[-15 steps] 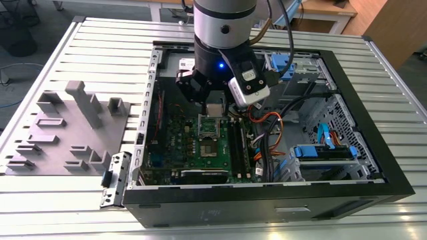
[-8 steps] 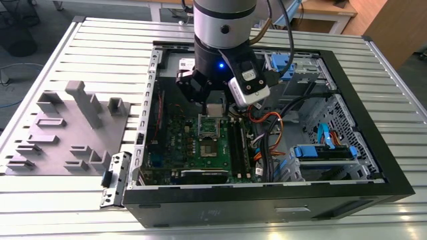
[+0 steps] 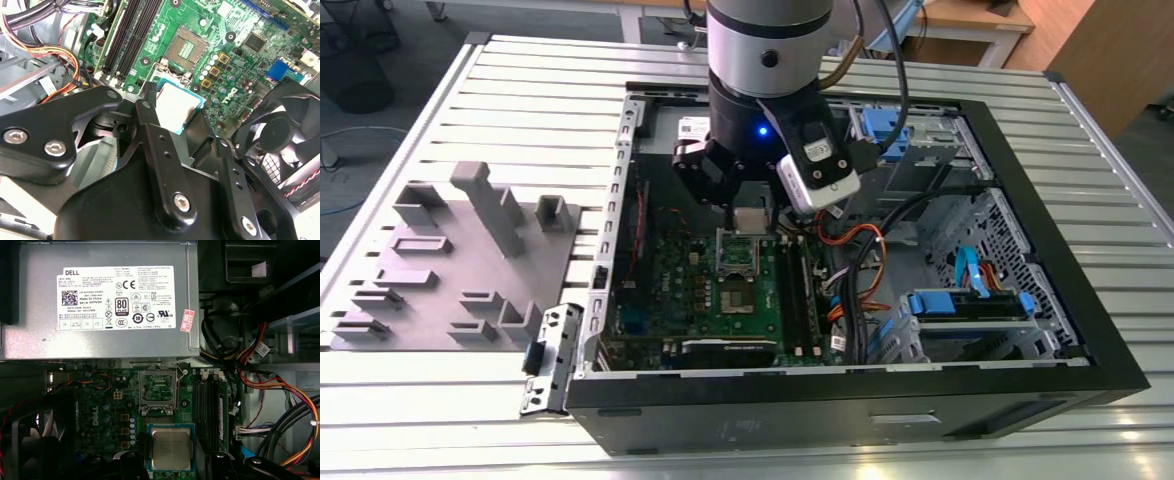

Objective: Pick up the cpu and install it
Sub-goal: 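Place the cpu into insertion slot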

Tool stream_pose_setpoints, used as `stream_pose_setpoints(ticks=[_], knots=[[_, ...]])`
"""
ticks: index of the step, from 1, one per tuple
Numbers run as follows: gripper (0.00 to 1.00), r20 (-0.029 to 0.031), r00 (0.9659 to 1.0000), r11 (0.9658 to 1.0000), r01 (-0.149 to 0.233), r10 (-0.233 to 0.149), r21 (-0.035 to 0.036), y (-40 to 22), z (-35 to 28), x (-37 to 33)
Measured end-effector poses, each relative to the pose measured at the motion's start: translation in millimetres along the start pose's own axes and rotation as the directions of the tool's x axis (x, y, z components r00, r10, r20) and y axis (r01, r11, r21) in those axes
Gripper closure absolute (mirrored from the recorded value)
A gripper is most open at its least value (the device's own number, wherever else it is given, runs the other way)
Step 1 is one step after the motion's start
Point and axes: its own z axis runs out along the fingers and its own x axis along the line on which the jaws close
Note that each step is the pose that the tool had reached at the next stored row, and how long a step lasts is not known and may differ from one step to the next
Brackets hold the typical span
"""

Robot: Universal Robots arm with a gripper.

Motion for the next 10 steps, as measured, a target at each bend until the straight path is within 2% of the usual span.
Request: stream_pose_setpoints(ticks=[10], knots=[[0.53,0.0051,1.0,1.0,-0.002,0.002,0.0007,0.0,0.0,0.0]])
